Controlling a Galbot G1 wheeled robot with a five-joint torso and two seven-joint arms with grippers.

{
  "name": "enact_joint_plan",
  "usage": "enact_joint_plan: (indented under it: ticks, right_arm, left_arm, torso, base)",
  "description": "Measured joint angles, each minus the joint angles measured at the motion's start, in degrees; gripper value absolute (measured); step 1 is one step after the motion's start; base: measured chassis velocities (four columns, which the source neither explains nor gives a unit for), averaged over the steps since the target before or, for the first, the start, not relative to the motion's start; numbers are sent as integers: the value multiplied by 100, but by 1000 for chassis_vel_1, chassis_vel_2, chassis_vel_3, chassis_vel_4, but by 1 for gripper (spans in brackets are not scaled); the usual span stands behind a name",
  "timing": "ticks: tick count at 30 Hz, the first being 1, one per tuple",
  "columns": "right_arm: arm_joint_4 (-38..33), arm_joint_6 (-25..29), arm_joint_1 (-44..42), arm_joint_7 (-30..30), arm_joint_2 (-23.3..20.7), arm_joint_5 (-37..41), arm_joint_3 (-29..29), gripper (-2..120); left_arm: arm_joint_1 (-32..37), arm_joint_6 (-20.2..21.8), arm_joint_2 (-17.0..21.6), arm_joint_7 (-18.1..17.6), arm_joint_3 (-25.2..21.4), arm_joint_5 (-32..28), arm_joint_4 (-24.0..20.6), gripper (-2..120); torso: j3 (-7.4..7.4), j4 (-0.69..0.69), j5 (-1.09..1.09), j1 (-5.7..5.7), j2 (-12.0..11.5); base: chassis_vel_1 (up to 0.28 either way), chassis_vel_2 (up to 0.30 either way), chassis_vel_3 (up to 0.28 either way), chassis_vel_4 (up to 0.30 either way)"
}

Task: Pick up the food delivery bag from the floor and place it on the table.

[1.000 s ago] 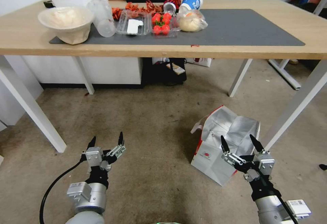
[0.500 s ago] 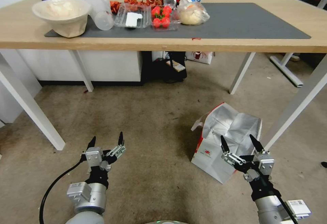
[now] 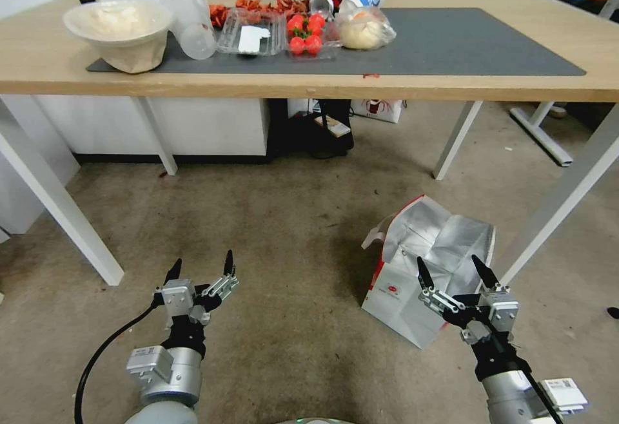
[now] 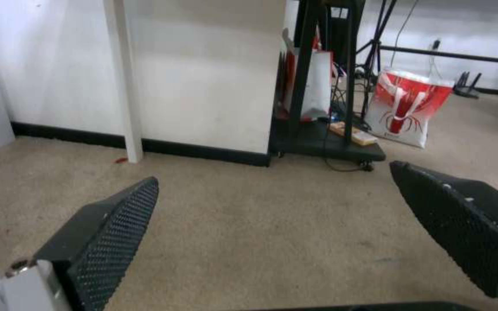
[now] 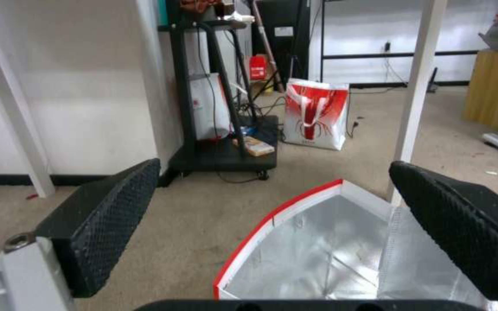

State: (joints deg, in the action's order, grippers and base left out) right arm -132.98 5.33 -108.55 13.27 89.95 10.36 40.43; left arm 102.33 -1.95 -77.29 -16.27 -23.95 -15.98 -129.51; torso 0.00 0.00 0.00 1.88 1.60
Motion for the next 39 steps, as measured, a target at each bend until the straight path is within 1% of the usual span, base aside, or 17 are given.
enact_joint_plan:
  ticks: [6,8,10,19,21,23,24,26,27,28,30,31,32,34,35,36,39]
  right_arm:
    - [6,3,0,4,-2,6,5,100]
    - [6,4,0,3,-7,12,10,100]
    - [6,4,5,2,-17,19,21,100]
    - [-63,-82,18,-31,-123,110,76,100]
    - [-108,-192,34,-161,-191,128,81,100]
    - [-197,-511,110,-502,-335,232,166,100]
    - [-197,-511,110,-502,-335,232,166,100]
    - [-358,-1248,289,-1214,-644,616,378,100]
    - [-434,-1789,421,-1674,-943,1007,562,100]
    - [-434,-1789,421,-1674,-943,1007,562,100]
    - [-419,-2453,602,-2267,-1503,1523,841,100]
    - [-343,-2659,666,-2475,-1764,1755,920,100]
    - [-343,-2659,666,-2475,-1764,1755,920,100]
    - [-35,-3077,908,-2914,-2298,2384,986,100]
    - [151,-3208,1076,-3112,-2480,2664,973,100]
    - [151,-3208,1076,-3112,-2480,2664,973,100]
    - [793,-3541,1723,-3605,-2926,3326,712,100]
  left_arm:
    - [-9,-2,-6,2,3,5,5,100]
    - [-43,-156,-31,-1,-6,79,90,100]
    - [-45,-189,-31,12,-15,102,121,100]
    - [5,-201,-38,66,-59,273,117,100]
    - [32,-181,-50,75,-59,300,80,100]
    - [55,-160,-51,87,-56,315,38,100]
    - [55,-160,-51,87,-56,315,38,100]
    - [74,-143,-40,91,-56,319,-12,100]
    - [82,-136,-28,92,-60,320,-41,100]
    - [82,-136,-28,92,-60,320,-41,100]
    - [91,-112,-15,90,-73,325,-80,100]
    - [95,-102,-11,88,-76,330,-92,100]
    - [95,-102,-11,88,-76,330,-92,100]
    - [108,-95,-8,85,-77,338,-109,100]
    - [117,-93,-9,80,-77,341,-110,100]
    - [117,-93,-9,80,-77,341,-110,100]
    - [135,-92,-29,67,-77,359,-114,100]
  torso:
    - [0,0,0,2,8]
    - [0,0,0,3,12]
    - [0,0,-1,4,13]
    - [0,0,0,4,19]
    - [0,0,1,4,21]
    - [0,0,1,5,22]
    - [0,0,1,5,22]
    - [0,-1,1,5,24]
    - [-1,0,1,5,24]
    - [-1,0,1,5,24]
    - [0,1,1,5,25]
    - [0,1,0,5,25]
    - [0,1,0,5,25]
    - [0,0,2,5,26]
    - [0,0,1,6,26]
    - [0,0,1,6,26]
    - [0,0,3,6,27]
  base:
    - [0,0,0,0]
    - [0,0,0,0]
    - [0,0,0,0]
    - [0,0,0,0]
    - [0,0,0,0]
    - [0,0,0,0]
    - [0,0,0,0]
    - [0,0,0,0]
    - [0,0,0,0]
    - [0,0,0,0]
    - [0,0,0,0]
    - [0,0,0,0]
    - [0,0,0,0]
    - [0,0,0,0]
    - [0,0,0,0]
    - [0,0,0,0]
    - [0,0,0,0]
